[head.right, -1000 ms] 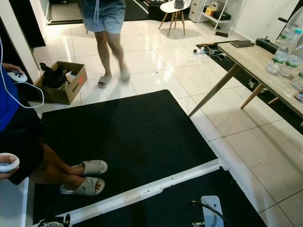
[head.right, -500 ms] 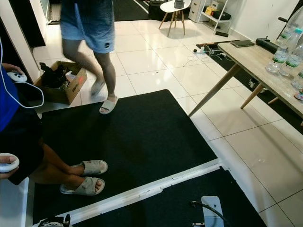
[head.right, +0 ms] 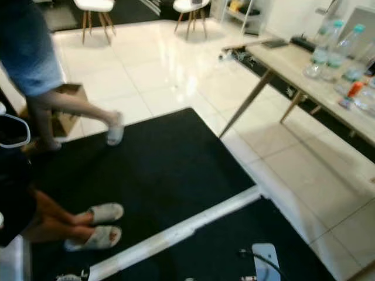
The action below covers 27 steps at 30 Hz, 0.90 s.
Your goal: Restocking fridge
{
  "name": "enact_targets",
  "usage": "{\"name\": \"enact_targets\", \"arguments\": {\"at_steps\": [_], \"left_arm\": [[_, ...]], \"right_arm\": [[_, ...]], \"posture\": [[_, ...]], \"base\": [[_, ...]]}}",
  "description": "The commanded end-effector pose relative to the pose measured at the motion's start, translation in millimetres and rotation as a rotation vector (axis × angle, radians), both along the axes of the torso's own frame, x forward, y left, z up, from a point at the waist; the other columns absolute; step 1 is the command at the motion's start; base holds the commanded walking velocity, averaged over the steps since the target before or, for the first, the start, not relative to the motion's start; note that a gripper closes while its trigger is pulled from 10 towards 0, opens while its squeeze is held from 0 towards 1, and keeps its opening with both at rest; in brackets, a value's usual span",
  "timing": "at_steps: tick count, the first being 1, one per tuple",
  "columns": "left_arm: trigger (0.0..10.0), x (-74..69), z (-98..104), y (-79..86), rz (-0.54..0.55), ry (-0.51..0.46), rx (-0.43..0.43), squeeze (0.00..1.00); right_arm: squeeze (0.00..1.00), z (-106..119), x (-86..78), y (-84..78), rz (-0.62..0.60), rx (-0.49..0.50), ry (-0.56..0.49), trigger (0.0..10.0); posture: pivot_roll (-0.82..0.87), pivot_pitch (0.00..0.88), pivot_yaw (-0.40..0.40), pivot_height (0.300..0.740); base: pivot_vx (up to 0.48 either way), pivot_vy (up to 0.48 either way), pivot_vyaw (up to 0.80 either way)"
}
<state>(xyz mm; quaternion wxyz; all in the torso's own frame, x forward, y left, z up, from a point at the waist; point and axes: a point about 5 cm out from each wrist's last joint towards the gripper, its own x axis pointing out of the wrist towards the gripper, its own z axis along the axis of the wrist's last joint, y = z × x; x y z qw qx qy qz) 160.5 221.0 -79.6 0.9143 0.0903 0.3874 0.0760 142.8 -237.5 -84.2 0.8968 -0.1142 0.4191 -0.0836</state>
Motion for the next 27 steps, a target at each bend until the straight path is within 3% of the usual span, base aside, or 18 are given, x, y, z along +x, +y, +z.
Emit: {"name": "enact_targets", "arguments": {"at_steps": [1,5,22,27], "left_arm": [[10.0,-6.4,-3.0,0.3,0.005,0.023,0.000,0.00],[10.0,-5.8,-2.8,-0.1,0.004,0.021,-0.001,0.00],[10.0,-5.2,-2.8,-1.6,0.006,0.020,-0.002,0.00],[10.0,-5.9,-3.1,-1.5,0.007,0.022,-0.002,0.00]], "right_arm": [[0.00,-2.7,-6.4,0.0,-0.013,0.005,0.020,10.0],[0.00,-2.5,-6.0,-0.3,-0.012,0.003,0.019,10.0],[0.00,-2.1,-5.5,-1.3,-0.010,0.001,0.018,10.0],[0.00,-2.4,-6.0,-1.2,-0.016,0.006,0.020,10.0]], "posture": [[-0.03,0.076,-0.060,0.740],[-0.03,0.074,-0.060,0.740],[-0.03,0.075,-0.062,0.740],[-0.03,0.077,-0.062,0.740]], "base": [[0.000,0.000,-0.65],[0.000,0.000,-0.46],[0.000,0.000,0.00],[0.000,0.000,-0.69]]}}
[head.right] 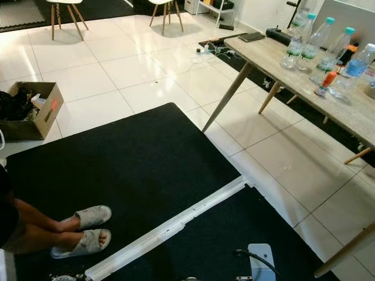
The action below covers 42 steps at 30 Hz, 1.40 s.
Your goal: Restocking fridge
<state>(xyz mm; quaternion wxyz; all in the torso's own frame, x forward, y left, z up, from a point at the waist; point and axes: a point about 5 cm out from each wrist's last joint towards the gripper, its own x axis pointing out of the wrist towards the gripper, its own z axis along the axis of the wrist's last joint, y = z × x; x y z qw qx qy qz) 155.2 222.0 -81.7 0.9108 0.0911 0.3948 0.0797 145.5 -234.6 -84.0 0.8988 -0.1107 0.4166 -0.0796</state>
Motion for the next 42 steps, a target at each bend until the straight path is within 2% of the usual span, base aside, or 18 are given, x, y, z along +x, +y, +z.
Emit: {"name": "enact_targets", "arguments": {"at_steps": [1,42], "left_arm": [[10.0,-0.8,-1.1,-2.4,-0.001,0.007,-0.006,0.00],[10.0,-3.2,-2.4,-2.1,0.003,0.018,-0.006,0.00]], "right_arm": [[0.00,-2.7,-8.7,-4.1,-0.022,-0.003,0.026,10.0],[0.00,-3.2,-9.7,-3.4,-0.022,-0.002,0.029,10.0]], "posture": [[-0.03,0.077,-0.062,0.740],[-0.03,0.080,-0.060,0.740]], "base": [[0.000,0.000,-0.80],[0.000,0.000,-0.80]]}}
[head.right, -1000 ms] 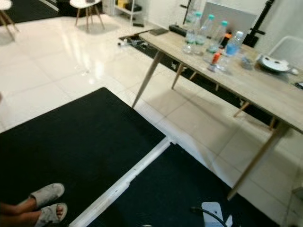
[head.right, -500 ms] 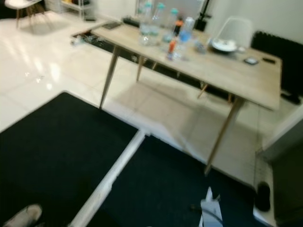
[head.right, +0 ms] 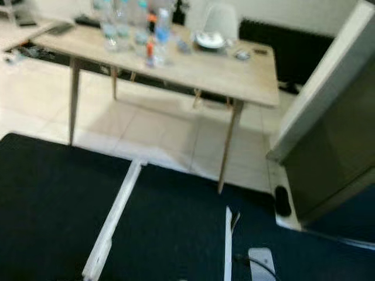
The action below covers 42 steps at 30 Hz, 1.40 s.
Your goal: Restocking fridge
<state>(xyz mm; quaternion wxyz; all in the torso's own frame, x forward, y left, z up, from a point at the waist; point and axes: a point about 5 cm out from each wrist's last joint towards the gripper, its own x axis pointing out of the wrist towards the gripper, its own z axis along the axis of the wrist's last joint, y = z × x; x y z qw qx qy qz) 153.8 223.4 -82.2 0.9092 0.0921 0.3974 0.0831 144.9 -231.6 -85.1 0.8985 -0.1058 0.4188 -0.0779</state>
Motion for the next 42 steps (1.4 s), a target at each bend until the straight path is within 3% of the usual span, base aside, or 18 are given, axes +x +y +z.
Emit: {"name": "enact_targets", "arguments": {"at_steps": [1,11,33,37,42], "left_arm": [[10.0,-1.8,-2,-3.4,-0.003,0.013,-0.011,0.00],[10.0,-1.8,-2,-3.4,-0.003,0.014,-0.011,0.00],[10.0,0.1,-1,-2.7,-0.012,0.002,0.006,0.00],[10.0,6.0,4,0.0,-0.024,-0.043,0.033,0.00],[10.0,26.3,27,17.3,-0.015,-0.216,0.111,0.00]], "right_arm": [[0.00,-2,-9.0,-6.3,-0.021,-0.012,0.025,10.0],[0.00,-2,-9.1,-6.2,-0.021,-0.012,0.025,10.0],[0.01,-1,-7.1,-5.5,-0.005,-0.016,0.017,10.0],[0.00,1,-1.2,-3.3,0.001,-0.011,-0.006,10.0],[0.00,12,27.3,12.0,0.072,0.002,-0.118,10.0]], "posture": [[-0.03,0.080,-0.060,0.740],[-0.03,0.080,-0.059,0.740],[-0.03,0.077,-0.060,0.740],[-0.03,0.075,-0.059,0.740],[-0.02,0.074,-0.052,0.740]], "base": [[0.000,0.000,-0.80],[0.000,0.000,-0.80],[0.000,0.000,0.00],[0.000,0.000,0.00],[0.000,0.000,0.00]]}}
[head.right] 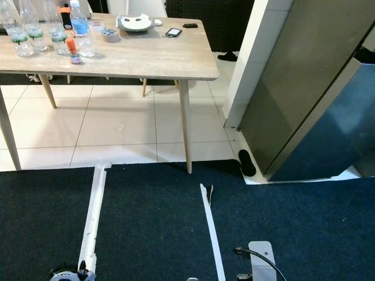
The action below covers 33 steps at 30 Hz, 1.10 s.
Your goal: Restocking fridge
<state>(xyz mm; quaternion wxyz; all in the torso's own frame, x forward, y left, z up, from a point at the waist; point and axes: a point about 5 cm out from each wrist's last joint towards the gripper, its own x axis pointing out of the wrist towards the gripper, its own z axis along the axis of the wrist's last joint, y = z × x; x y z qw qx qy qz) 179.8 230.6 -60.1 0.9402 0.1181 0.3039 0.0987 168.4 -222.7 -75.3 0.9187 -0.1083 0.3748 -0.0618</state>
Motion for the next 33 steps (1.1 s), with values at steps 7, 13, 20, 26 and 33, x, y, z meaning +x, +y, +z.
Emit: {"name": "enact_targets", "arguments": {"at_steps": [7,13,20,26,33], "left_arm": [[10.0,37.9,58,25.1,-0.046,-0.317,0.191,0.00],[10.0,75.3,112,18.1,-0.106,-0.549,0.220,0.00],[10.0,108.3,191,-6.0,-0.230,-0.819,0.227,0.00],[10.0,119.3,250,-20.2,-0.238,-0.980,0.206,0.00],[10.0,116.9,271,-24.9,-0.235,-1.018,0.163,0.00]], "right_arm": [[0.00,30,51.0,34.6,0.154,0.010,-0.232,10.0],[0.00,67,87.8,55.7,0.225,0.019,-0.440,10.0],[0.00,131,125.8,76.0,0.254,0.048,-0.702,10.0],[0.00,178,142.7,89.4,0.309,0.041,-0.850,10.0],[0.00,200,143.1,97.1,0.360,0.025,-0.907,10.0]], "posture": [[-0.01,0.075,-0.050,0.740],[-0.01,0.075,-0.048,0.740],[0.00,0.072,-0.048,0.740],[0.01,0.069,-0.044,0.740],[0.01,0.069,-0.043,0.740]], "base": [[0.000,0.000,0.00],[0.000,0.000,0.00],[0.000,0.000,0.00],[0.000,0.000,0.00],[0.000,0.000,0.00]]}}
